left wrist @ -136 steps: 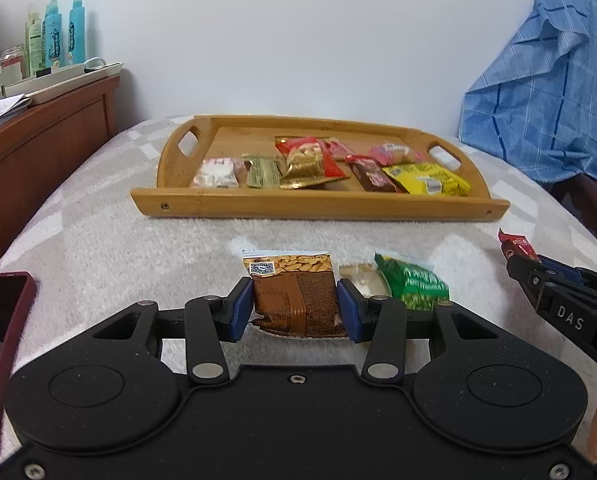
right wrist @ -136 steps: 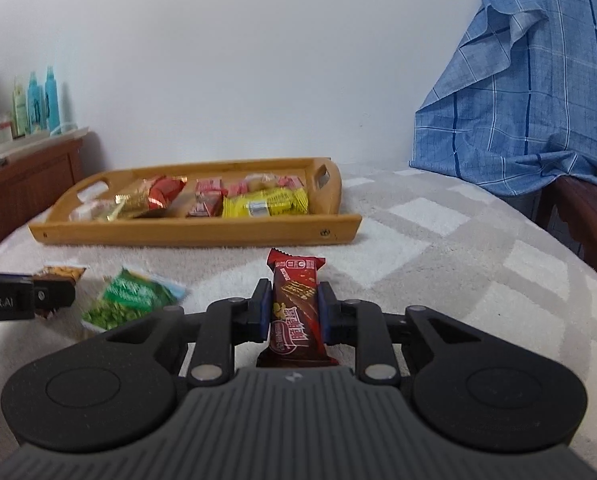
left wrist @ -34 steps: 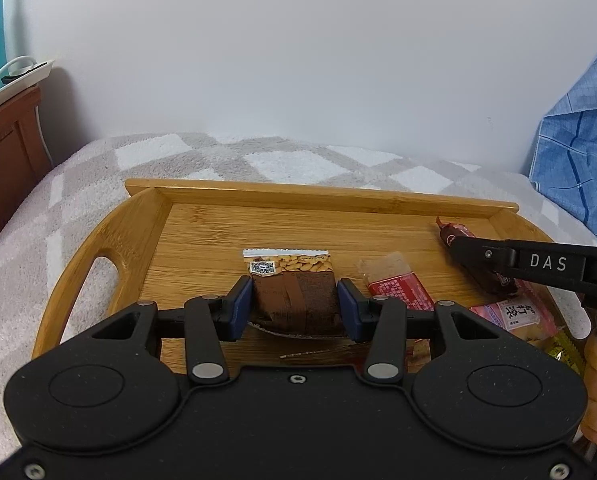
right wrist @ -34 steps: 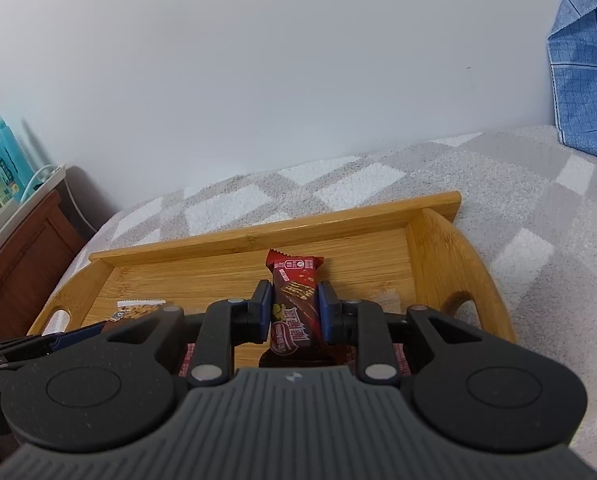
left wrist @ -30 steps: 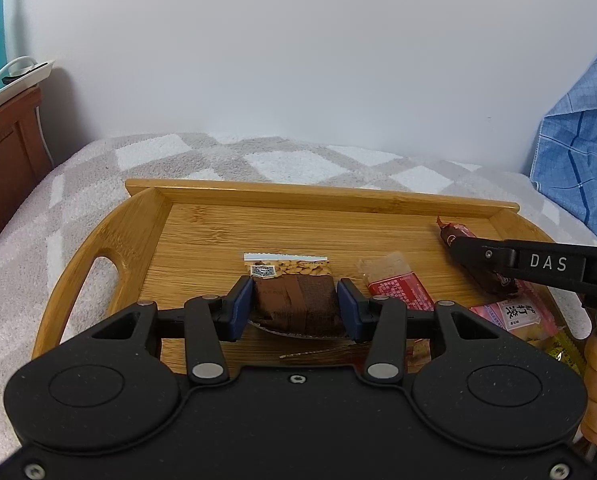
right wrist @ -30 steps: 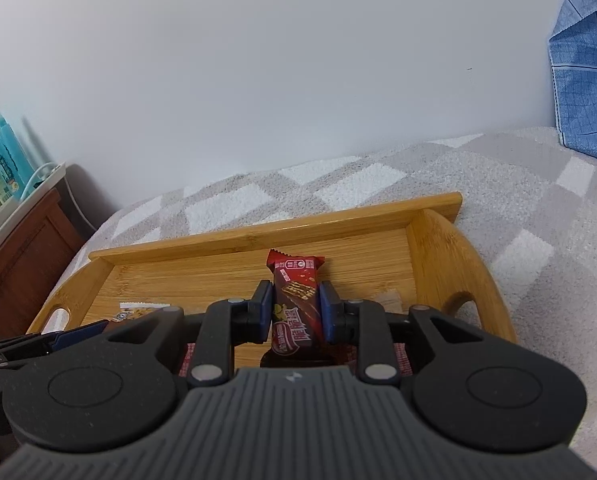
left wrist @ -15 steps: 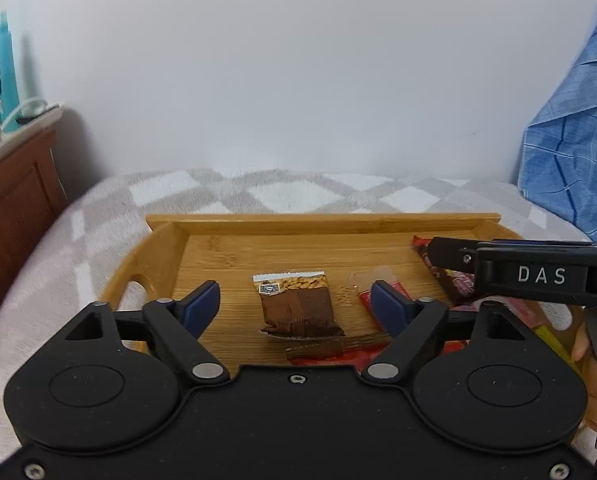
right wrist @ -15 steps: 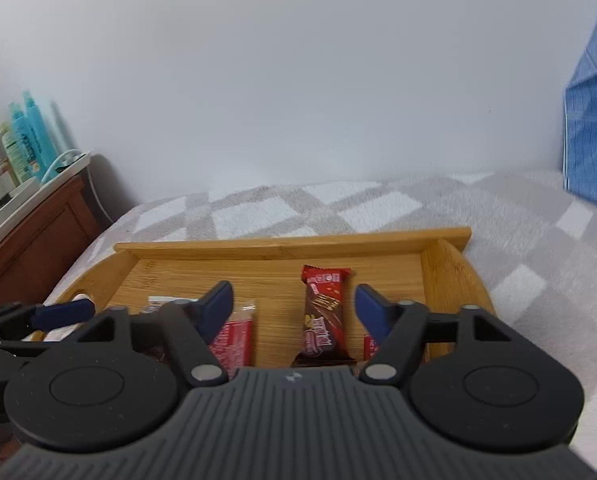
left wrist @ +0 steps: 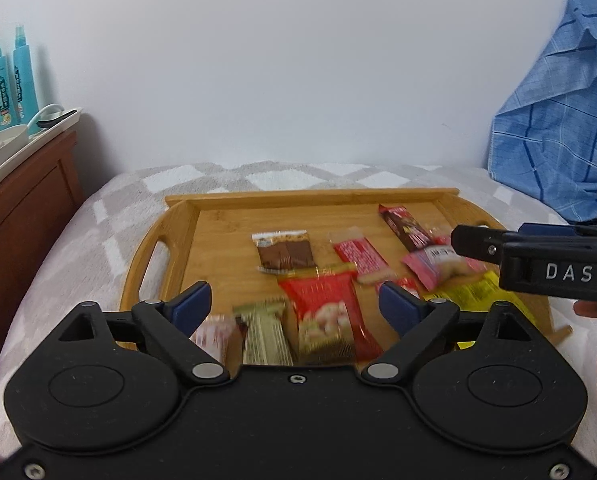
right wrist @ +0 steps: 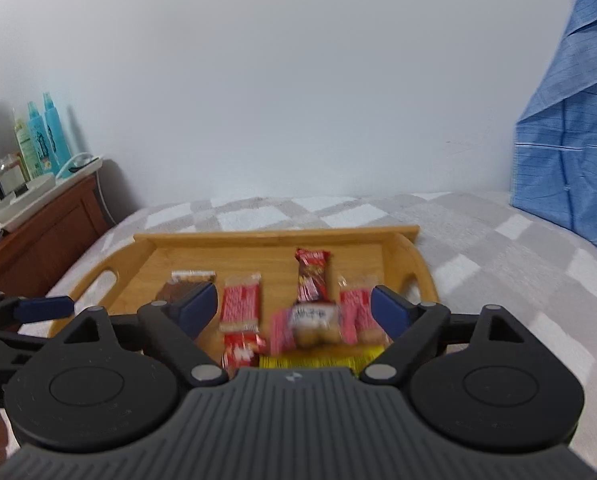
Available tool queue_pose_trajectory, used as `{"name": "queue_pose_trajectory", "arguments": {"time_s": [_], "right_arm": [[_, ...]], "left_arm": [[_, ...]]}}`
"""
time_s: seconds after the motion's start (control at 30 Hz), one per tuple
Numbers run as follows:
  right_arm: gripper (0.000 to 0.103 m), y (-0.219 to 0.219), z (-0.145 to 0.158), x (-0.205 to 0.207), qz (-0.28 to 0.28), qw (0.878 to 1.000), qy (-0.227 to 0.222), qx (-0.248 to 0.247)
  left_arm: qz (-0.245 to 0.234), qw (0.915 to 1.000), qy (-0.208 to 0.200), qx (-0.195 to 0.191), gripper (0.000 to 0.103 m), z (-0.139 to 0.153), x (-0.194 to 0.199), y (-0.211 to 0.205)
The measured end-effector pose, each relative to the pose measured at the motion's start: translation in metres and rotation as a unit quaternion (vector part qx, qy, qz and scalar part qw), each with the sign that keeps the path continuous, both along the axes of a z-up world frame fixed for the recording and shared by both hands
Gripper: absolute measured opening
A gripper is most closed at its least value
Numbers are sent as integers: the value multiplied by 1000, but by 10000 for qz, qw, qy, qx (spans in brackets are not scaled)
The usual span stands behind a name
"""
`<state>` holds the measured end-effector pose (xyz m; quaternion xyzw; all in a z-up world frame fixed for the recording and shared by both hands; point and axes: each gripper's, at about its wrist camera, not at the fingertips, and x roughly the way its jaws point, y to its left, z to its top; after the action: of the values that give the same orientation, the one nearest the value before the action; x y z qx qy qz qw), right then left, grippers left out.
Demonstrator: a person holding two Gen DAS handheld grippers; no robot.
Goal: Organize snacks
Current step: 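Move both tools back over the white pastry and wasabi-pea bag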
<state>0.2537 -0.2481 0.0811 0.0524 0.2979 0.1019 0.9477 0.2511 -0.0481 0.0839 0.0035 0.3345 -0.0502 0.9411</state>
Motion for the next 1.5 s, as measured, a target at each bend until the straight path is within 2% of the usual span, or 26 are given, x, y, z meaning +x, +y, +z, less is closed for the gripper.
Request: {"name": "queue_pose_trajectory", "arguments": {"time_s": [0.2, 0.33, 0.53, 0.77, 1.1, 1.23, 1.4, 1.5], "right_arm": [[94, 0, -5, -31, -4, 9997, 75, 213], [95, 2, -10, -50, -60, 9998, 85, 146], [95, -2, -18, -77, -102, 9996, 140, 211], [97, -8, -24, -105, -234, 9985, 205, 459], [101, -3, -30, -138, -262, 9992, 115, 271], [101, -1, -32, -147, -347, 9994, 77, -46], [100, -7, -33, -158, -255, 9995, 177, -33], [99, -10, -34, -163, -231, 9995, 220, 31]], "left_arm": [[-135, 9998, -27, 169, 96, 4, -33, -1], [-112, 9995, 20, 297, 98, 2, -53, 0], [38, 9997, 204, 128, 99, -8, -86, 5], [12, 9995, 278, 139, 99, -18, -117, 8], [-20, 9992, 373, 103, 99, -24, -136, 8], [-73, 9988, 491, 6, 98, -28, -143, 10], [-170, 9971, 729, -158, 76, -36, -147, 9], [-226, 9961, 795, -314, 68, -37, -148, 7]]}}
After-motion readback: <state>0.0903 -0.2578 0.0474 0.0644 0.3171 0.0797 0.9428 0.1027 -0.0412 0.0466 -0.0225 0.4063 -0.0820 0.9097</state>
